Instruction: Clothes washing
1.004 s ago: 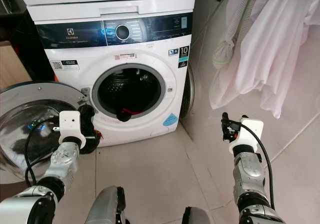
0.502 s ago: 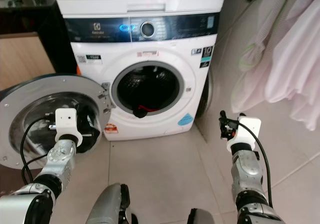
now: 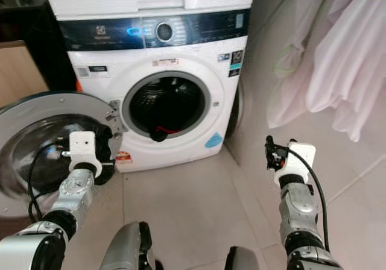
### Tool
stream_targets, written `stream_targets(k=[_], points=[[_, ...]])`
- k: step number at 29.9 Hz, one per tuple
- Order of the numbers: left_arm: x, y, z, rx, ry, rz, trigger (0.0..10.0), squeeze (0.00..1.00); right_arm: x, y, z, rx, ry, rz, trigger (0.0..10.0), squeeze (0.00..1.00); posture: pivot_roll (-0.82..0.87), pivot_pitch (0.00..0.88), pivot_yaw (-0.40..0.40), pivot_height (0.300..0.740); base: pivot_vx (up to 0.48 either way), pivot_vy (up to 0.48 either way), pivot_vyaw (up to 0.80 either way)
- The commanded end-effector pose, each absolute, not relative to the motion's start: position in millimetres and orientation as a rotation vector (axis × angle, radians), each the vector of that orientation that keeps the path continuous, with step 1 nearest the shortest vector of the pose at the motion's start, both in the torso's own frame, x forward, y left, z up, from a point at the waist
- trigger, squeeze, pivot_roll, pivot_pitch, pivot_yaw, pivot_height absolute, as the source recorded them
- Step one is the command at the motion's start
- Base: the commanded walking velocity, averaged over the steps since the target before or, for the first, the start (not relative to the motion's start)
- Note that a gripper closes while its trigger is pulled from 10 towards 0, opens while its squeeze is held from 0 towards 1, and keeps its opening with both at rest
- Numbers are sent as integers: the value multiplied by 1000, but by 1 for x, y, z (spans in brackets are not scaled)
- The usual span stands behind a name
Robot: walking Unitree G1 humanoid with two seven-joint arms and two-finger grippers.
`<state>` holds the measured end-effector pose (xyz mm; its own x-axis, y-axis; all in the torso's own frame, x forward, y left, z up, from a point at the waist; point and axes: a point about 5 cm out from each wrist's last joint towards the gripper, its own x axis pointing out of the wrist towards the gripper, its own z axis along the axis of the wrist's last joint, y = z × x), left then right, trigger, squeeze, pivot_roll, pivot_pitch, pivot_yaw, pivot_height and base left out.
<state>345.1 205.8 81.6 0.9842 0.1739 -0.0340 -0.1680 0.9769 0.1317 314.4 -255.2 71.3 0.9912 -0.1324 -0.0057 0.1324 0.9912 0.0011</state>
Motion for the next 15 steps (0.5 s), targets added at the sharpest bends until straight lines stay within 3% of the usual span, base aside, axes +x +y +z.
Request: stream_targets(k=[1, 15], points=[[348, 201, 83, 111, 50, 163, 10000, 0, 312, -260, 71, 13, 3, -154, 10000, 0, 40, 35, -5, 599, 247, 0, -587], [347, 201, 83, 112, 53, 165, 10000, 0, 313, -260, 71, 5, 4, -150, 10000, 0, 40, 35, -5, 599, 252, 0, 0]])
